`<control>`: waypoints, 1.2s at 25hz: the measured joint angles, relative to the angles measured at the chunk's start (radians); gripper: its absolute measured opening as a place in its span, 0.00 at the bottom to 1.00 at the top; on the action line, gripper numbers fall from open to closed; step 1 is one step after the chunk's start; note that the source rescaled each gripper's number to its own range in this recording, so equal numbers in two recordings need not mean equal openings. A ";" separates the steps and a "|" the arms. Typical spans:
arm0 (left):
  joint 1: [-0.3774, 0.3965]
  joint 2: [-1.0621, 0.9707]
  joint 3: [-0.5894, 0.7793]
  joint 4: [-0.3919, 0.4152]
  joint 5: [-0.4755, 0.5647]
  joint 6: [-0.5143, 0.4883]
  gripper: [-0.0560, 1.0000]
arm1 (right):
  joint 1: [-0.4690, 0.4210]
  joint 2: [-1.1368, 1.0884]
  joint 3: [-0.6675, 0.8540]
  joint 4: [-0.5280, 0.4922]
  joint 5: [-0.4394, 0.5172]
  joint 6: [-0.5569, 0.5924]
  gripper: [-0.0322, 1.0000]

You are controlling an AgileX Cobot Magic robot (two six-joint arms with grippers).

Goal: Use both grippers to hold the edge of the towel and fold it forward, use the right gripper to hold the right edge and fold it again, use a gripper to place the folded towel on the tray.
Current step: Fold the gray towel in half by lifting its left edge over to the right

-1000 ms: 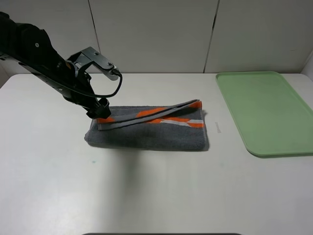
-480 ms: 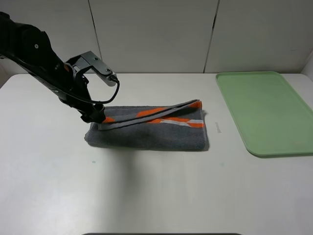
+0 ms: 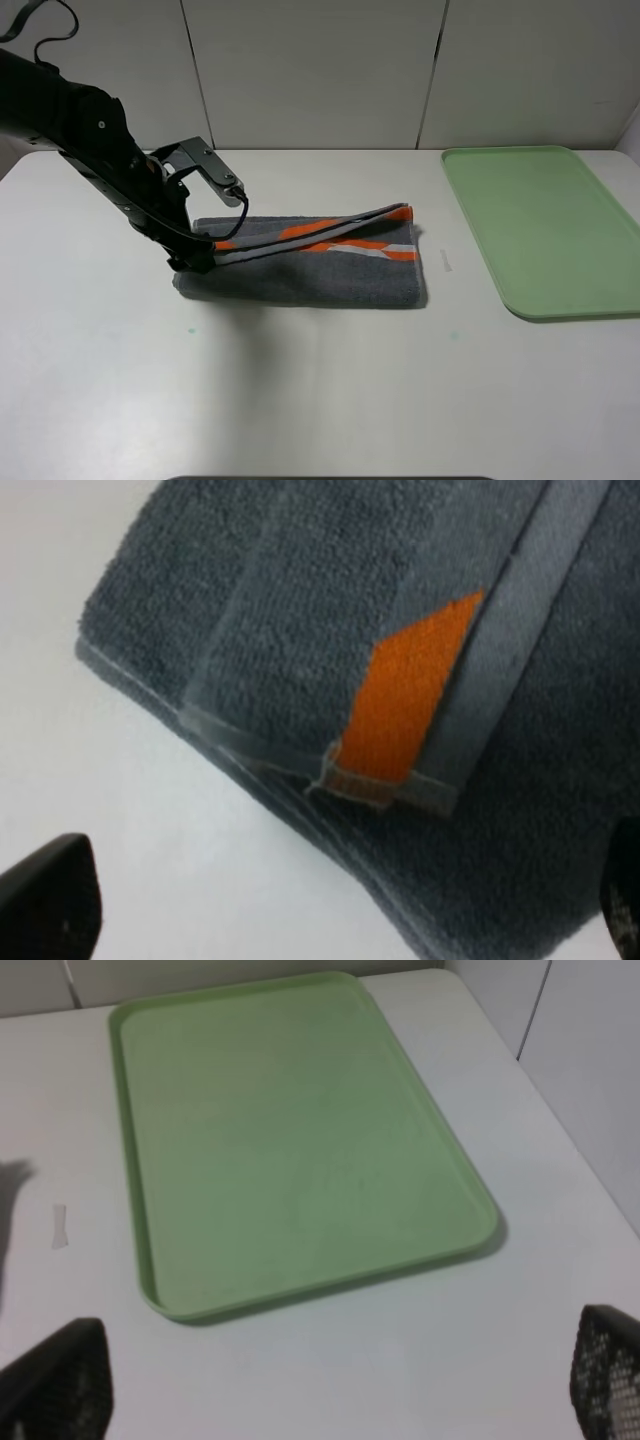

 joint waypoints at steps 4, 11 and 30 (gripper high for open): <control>0.000 0.028 0.000 0.000 -0.040 0.013 1.00 | 0.000 0.000 0.000 0.000 0.000 0.000 1.00; 0.000 0.081 0.000 0.000 -0.109 0.031 1.00 | 0.000 0.000 0.000 0.001 0.000 0.000 1.00; 0.010 0.135 -0.023 0.001 -0.235 0.058 1.00 | 0.000 0.000 0.000 0.002 0.000 0.000 1.00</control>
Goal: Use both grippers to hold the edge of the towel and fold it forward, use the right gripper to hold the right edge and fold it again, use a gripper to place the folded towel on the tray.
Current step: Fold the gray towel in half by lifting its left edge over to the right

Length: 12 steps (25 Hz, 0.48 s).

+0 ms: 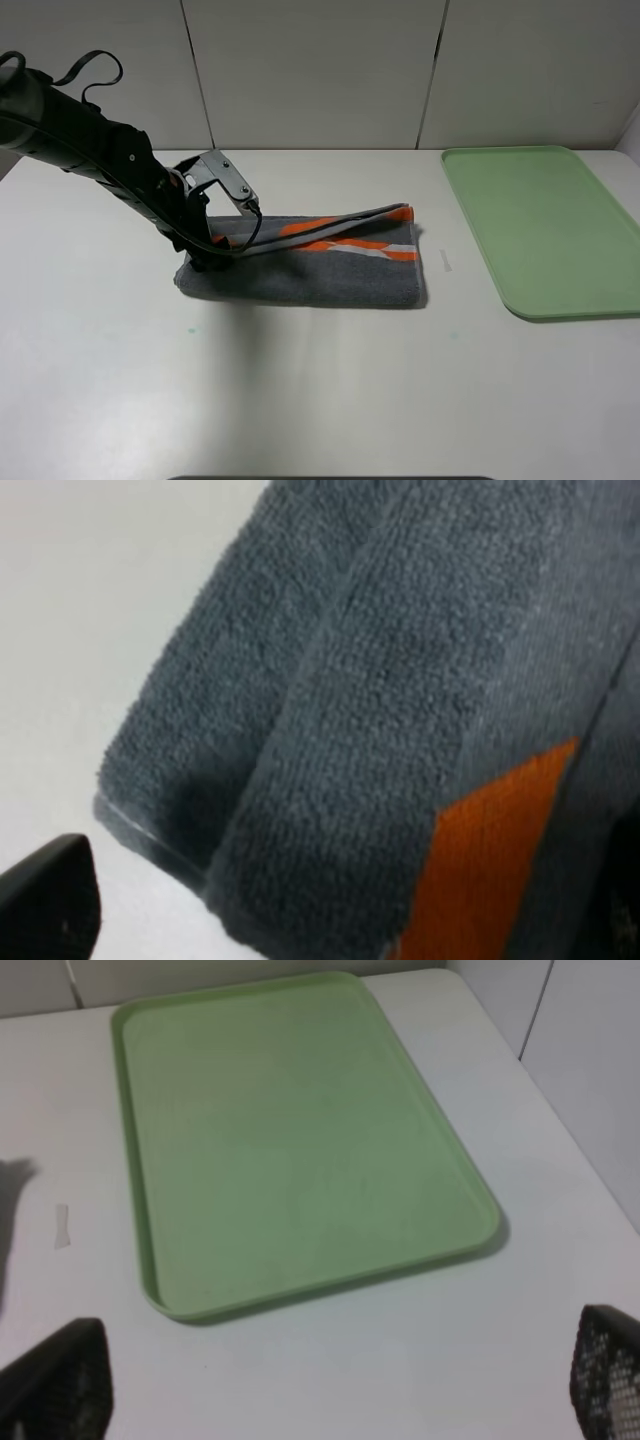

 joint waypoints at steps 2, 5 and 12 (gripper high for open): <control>0.001 0.000 0.000 0.000 -0.016 0.003 1.00 | 0.000 0.000 0.000 0.000 0.000 0.000 1.00; 0.012 0.000 0.000 0.000 -0.042 0.006 1.00 | 0.000 0.000 0.000 0.000 0.000 0.000 1.00; 0.026 0.000 0.000 0.000 -0.118 0.008 1.00 | 0.000 0.000 0.000 0.000 0.000 0.000 1.00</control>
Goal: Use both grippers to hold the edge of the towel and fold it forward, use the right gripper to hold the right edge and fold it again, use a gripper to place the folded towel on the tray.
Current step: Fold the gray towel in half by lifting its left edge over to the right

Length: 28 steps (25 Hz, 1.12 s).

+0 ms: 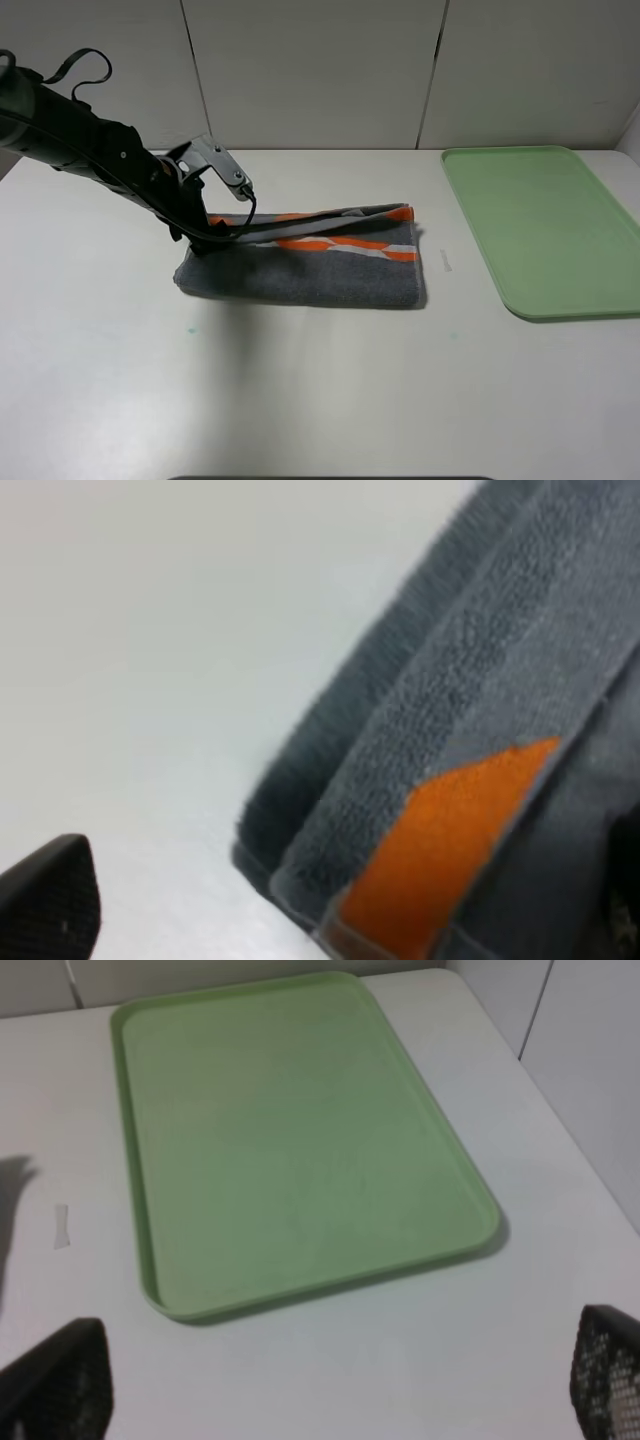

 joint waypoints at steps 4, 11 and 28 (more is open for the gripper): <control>0.015 0.000 -0.012 -0.024 -0.060 0.000 1.00 | 0.000 0.000 0.000 0.000 0.000 0.000 1.00; 0.019 0.002 -0.103 -0.053 -0.010 -0.059 1.00 | 0.000 0.000 0.000 0.000 0.000 0.000 1.00; -0.017 -0.060 -0.127 -0.075 0.332 -0.328 1.00 | 0.000 0.000 0.000 0.001 0.000 0.000 1.00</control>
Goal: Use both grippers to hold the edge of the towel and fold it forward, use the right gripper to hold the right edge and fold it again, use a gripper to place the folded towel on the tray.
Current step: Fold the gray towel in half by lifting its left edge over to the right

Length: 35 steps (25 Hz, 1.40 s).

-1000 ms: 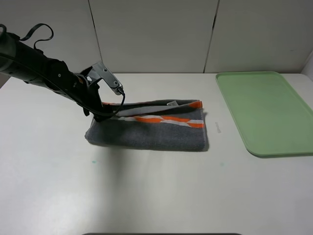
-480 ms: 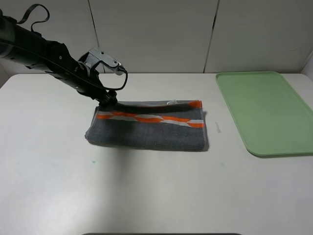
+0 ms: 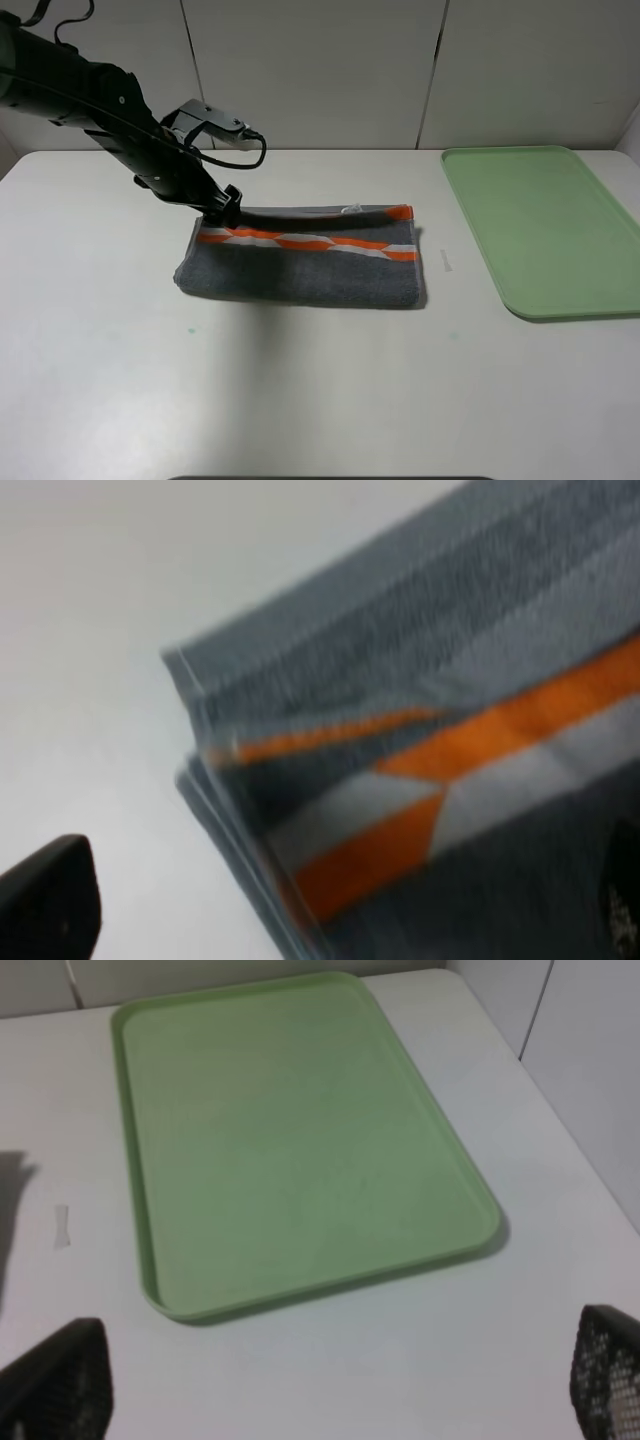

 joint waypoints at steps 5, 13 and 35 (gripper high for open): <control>0.000 -0.001 -0.001 -0.008 0.100 -0.100 1.00 | 0.000 0.000 0.000 0.000 0.000 0.000 1.00; 0.000 -0.001 -0.001 -0.076 0.107 -0.155 1.00 | 0.000 0.000 0.000 0.000 0.000 0.000 1.00; 0.000 0.108 -0.001 -0.083 0.018 -0.514 0.99 | 0.000 0.000 0.000 0.000 0.000 0.000 1.00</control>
